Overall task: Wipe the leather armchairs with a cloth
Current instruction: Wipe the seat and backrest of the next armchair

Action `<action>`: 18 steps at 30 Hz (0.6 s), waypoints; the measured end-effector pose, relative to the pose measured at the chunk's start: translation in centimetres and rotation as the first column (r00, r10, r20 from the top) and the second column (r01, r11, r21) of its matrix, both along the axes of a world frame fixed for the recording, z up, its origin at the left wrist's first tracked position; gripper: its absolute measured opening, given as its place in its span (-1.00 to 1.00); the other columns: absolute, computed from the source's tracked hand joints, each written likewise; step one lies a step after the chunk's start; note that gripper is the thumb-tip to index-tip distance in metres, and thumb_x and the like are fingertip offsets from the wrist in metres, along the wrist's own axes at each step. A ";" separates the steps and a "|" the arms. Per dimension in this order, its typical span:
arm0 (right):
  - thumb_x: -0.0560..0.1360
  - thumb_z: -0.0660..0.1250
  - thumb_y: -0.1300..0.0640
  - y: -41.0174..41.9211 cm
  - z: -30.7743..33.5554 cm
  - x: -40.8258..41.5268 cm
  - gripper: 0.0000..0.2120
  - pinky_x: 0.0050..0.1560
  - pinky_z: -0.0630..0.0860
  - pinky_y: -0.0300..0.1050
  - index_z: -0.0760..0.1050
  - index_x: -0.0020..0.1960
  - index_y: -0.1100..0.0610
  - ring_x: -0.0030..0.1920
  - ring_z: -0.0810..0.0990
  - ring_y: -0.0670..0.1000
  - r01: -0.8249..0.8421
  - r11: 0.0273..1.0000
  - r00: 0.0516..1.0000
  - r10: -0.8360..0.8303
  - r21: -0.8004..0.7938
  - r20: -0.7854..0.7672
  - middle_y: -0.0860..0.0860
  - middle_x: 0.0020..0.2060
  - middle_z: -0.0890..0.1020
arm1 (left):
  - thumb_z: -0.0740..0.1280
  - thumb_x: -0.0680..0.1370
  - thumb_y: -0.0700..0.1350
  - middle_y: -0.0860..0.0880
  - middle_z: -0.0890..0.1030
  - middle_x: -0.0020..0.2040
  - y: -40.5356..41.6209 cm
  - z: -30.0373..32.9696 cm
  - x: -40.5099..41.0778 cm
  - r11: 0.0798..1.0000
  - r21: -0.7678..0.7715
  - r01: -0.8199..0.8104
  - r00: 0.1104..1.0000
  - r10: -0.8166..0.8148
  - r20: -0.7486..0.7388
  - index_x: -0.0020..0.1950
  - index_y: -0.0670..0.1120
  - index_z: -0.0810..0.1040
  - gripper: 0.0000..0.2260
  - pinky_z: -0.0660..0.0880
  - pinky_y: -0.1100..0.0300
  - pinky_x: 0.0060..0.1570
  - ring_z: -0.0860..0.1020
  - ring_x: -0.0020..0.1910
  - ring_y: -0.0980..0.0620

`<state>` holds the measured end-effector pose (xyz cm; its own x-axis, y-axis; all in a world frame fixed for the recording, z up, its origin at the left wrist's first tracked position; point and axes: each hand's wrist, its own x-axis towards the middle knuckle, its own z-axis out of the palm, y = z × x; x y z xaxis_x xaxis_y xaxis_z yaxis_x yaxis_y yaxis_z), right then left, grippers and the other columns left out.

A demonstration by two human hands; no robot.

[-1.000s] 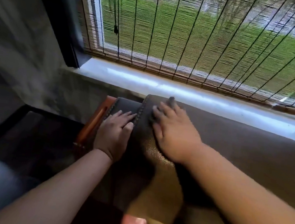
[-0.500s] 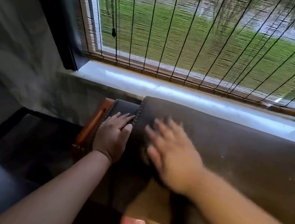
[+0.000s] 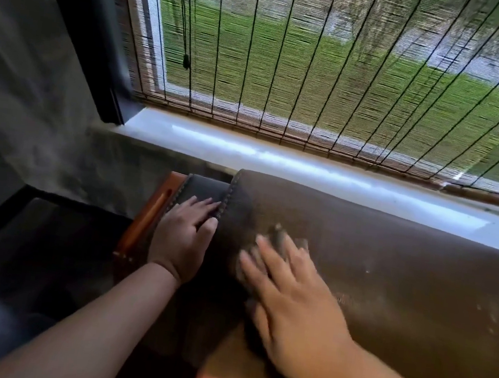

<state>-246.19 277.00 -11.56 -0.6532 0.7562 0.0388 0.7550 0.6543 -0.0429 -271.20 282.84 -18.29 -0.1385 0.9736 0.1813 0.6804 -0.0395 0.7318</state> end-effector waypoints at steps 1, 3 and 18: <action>0.66 0.12 -0.17 -0.7 0.3 0.7 -0.42 0.64 0.03 0.24 0.21 0.66 -0.09 0.67 0.03 0.19 -0.043 0.999 0.999 0.044 -0.012 0.023 0.00 0.66 0.18 | 0.00 0.58 0.26 0.04 0.53 0.50 0.1 0.0 0.0 1.000 -0.002 -0.003 1.000 0.003 -0.001 0.48 0.04 0.57 -0.38 0.26 -0.11 0.57 0.35 0.58 0.01; 0.69 0.08 -0.16 2.2 0.8 1.7 -0.46 0.64 0.09 0.17 0.24 0.64 -0.07 0.66 0.10 0.13 -0.133 0.991 0.990 0.133 -0.011 0.054 -0.01 0.63 0.26 | -0.02 0.58 0.27 0.06 0.52 0.51 0.1 0.3 0.1 1.000 -0.018 -0.013 1.000 0.013 -0.004 0.48 0.05 0.56 -0.36 0.26 -0.10 0.57 0.33 0.58 0.03; 0.70 -0.05 -0.25 4.2 0.5 8.4 -0.41 0.65 0.06 0.06 0.18 0.67 -0.05 0.66 0.10 0.07 -0.010 1.000 0.995 0.008 0.015 0.096 0.00 0.63 0.26 | -0.02 0.54 0.31 0.01 0.53 0.50 -0.3 1.3 0.1 0.999 -0.039 -0.029 0.999 0.030 0.028 0.48 0.01 0.57 -0.31 0.27 -0.01 0.55 0.35 0.58 -0.02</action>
